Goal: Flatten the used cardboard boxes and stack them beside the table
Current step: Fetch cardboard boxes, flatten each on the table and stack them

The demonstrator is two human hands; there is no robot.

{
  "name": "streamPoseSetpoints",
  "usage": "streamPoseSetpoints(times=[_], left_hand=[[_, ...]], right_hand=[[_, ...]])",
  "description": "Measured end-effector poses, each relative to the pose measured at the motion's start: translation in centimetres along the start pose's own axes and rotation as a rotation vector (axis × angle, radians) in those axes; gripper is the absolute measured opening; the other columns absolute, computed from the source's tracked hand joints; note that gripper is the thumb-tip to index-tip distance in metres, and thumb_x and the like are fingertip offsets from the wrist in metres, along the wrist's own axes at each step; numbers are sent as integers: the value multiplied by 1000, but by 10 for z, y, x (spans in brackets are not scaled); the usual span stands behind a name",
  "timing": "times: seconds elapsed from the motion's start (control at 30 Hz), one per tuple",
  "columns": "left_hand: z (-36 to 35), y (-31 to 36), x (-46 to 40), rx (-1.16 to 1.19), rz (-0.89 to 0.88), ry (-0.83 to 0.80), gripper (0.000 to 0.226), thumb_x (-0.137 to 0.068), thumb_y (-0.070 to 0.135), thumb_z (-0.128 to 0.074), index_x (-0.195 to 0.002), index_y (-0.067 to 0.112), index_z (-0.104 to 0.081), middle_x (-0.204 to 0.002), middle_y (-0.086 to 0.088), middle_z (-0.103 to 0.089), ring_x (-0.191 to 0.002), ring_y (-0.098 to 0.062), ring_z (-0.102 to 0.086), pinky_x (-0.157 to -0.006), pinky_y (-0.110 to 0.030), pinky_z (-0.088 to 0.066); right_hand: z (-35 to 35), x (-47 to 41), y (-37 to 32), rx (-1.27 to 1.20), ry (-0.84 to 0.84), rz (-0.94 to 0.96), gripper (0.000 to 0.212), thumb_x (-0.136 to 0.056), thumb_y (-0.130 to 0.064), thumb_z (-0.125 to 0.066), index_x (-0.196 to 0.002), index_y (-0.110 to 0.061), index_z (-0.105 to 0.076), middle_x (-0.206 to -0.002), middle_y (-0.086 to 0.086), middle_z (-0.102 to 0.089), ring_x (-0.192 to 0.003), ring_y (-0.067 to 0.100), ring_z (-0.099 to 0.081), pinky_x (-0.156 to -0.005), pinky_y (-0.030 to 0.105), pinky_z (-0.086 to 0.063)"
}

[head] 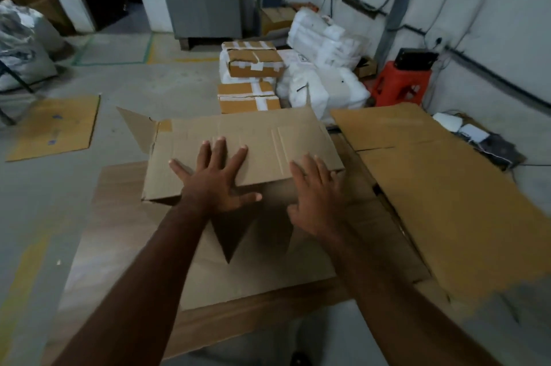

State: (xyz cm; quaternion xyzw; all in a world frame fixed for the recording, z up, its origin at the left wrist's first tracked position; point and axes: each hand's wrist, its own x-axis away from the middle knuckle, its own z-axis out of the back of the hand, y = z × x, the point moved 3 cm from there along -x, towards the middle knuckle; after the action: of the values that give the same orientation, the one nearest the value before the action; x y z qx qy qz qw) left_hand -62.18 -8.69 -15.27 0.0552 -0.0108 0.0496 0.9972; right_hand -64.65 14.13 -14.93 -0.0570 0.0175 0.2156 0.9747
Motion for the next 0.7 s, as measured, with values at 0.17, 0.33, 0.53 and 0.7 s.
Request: streamPoseSetpoints(times=[0.17,0.33,0.53,0.7], left_hand=[[3,-5,-1,-23,8,8,96,-86,75,-54,-155,53,10,-169,-2,16,-155,-36,13,-101,-89,-3],[5,-6,5,-32,-4,-5,96,-86,77,-53,-154,54,10,-169,-1,16,-155,-36,12,-102,-89,0],[5,-12,7,-20,46,-18,98,-84,78,-53,-153,55,13,-169,0,18,-154,-36,14,-102,-88,4],[3,-9,12,-44,72,-17,96,-89,74,-50,-151,57,21,-167,1,27,-154,-34,19,-106,-86,4]], right_hand=[[17,61,46,-97,95,-134,75,-88,-11,-60,-158,-15,-34,-164,14,-31,-147,35,-37,-112,53,-42],[31,84,109,-163,103,-294,51,-90,-23,-50,-141,-24,-53,-132,10,-56,-104,34,-64,-81,45,-57],[36,27,77,-27,105,-175,58,-89,-27,-61,-145,-17,-49,-147,13,-48,-132,36,-50,-102,56,-43],[33,-40,-8,-138,15,131,61,-100,-40,-51,-154,-16,-38,-162,10,-34,-149,32,-31,-119,52,-28]])
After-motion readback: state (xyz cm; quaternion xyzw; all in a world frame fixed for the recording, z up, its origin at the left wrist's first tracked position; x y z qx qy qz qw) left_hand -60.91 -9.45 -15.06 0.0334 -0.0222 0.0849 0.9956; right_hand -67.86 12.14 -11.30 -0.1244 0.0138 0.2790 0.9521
